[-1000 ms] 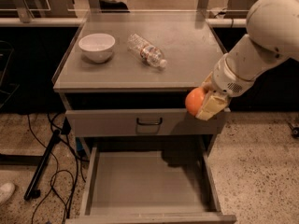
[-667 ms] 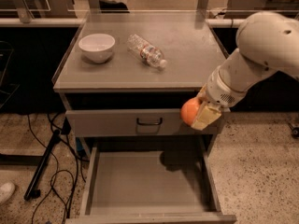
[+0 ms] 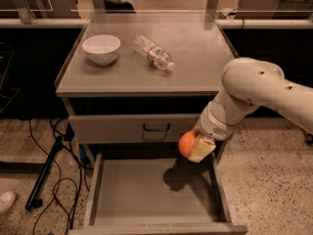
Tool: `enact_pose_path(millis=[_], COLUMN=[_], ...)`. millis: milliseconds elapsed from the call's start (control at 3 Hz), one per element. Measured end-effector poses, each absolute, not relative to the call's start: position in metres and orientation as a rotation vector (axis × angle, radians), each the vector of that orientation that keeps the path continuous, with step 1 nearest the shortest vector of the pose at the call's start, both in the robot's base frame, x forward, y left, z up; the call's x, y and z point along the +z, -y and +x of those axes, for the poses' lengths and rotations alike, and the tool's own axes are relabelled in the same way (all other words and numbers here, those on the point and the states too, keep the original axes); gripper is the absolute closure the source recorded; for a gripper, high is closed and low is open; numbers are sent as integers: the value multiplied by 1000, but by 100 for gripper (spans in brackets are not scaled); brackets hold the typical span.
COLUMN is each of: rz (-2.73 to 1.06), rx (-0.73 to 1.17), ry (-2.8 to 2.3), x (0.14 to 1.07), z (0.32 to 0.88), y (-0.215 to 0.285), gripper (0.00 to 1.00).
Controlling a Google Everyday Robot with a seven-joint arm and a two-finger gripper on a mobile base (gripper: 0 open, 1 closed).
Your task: Place orange into middle drawer
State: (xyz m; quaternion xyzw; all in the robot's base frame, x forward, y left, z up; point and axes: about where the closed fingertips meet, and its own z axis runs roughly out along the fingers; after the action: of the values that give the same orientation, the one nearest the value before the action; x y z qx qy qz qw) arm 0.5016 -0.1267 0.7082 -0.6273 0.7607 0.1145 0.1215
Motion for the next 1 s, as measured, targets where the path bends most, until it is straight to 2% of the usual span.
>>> enact_pose_path(millis=[1000], rz=[-1732], rx=[463], ry=[-2337], x=[643], z=[489], y=[116], gripper=[100])
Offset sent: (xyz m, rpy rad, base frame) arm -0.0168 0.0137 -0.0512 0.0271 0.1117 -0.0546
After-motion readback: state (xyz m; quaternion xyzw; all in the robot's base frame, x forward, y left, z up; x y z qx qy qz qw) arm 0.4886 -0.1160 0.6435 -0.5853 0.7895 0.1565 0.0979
